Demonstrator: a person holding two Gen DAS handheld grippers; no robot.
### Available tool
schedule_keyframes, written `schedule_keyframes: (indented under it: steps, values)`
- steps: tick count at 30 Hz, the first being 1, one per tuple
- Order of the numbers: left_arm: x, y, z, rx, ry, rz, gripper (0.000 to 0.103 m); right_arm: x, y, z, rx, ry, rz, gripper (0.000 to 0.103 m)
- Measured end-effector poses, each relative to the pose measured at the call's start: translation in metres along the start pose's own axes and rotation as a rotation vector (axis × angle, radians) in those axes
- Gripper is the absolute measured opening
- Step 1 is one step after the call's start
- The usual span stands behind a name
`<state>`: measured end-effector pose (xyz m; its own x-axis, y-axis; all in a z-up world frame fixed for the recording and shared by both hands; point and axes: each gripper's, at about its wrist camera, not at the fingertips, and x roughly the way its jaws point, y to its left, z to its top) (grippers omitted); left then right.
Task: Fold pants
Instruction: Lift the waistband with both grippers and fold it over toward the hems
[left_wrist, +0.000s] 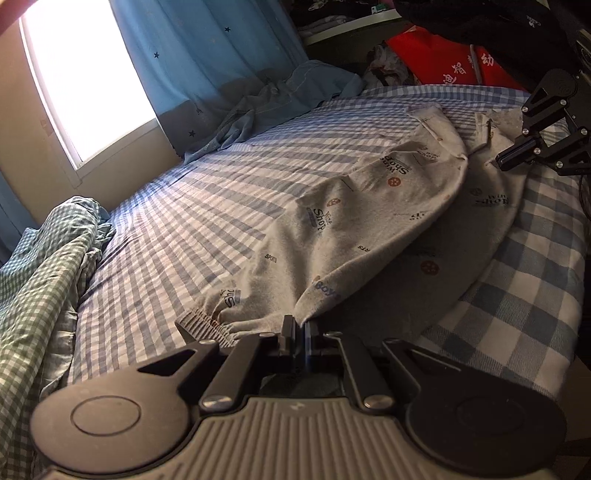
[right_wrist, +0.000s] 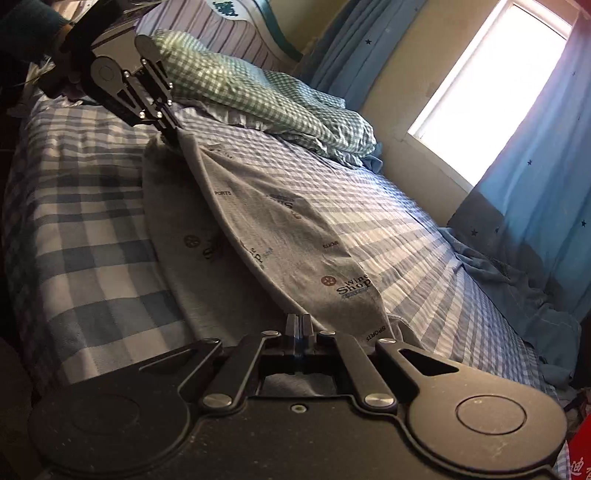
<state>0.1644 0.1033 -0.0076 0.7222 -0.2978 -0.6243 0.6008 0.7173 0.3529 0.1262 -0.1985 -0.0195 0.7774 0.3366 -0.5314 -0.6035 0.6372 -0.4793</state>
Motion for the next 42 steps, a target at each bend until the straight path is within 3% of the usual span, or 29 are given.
schedule_keyframes:
  steps: [4, 6, 10, 17, 19, 21, 29, 34, 42]
  values:
    - [0.009, -0.009, -0.010, -0.021, 0.025, 0.003, 0.005, 0.014, 0.015, -0.006, -0.040, 0.039, -0.032, 0.002]
    - [0.009, -0.010, -0.011, -0.032, 0.019, 0.008, 0.005, 0.023, 0.017, -0.009, -0.074, 0.053, -0.072, 0.019]
    - [0.005, -0.007, -0.010, -0.038, 0.007, 0.013, 0.005, 0.036, 0.006, -0.011, -0.121, 0.057, -0.072, 0.035]
    - [0.007, -0.011, -0.010, -0.046, 0.012, 0.023, 0.005, 0.060, -0.023, -0.005, -0.204, 0.081, -0.019, 0.038]
    - [0.008, -0.012, -0.011, -0.041, 0.014, 0.025, 0.005, 0.066, -0.029, -0.002, -0.207, 0.100, 0.023, 0.034]
    - [0.007, -0.012, -0.011, -0.040, 0.012, 0.028, 0.005, 0.068, -0.032, -0.001, -0.212, 0.120, 0.044, 0.001]
    - [0.007, -0.011, -0.013, -0.017, 0.016, 0.021, 0.005, 0.032, -0.011, -0.005, -0.259, 0.076, 0.002, 0.000]
    - [0.012, -0.013, -0.020, -0.007, 0.041, 0.005, 0.005, 0.011, 0.020, -0.011, -0.285, 0.101, 0.019, 0.000]
    - [0.017, -0.017, -0.026, -0.028, 0.068, 0.007, 0.008, 0.024, 0.038, -0.021, -0.234, 0.126, -0.002, 0.001]
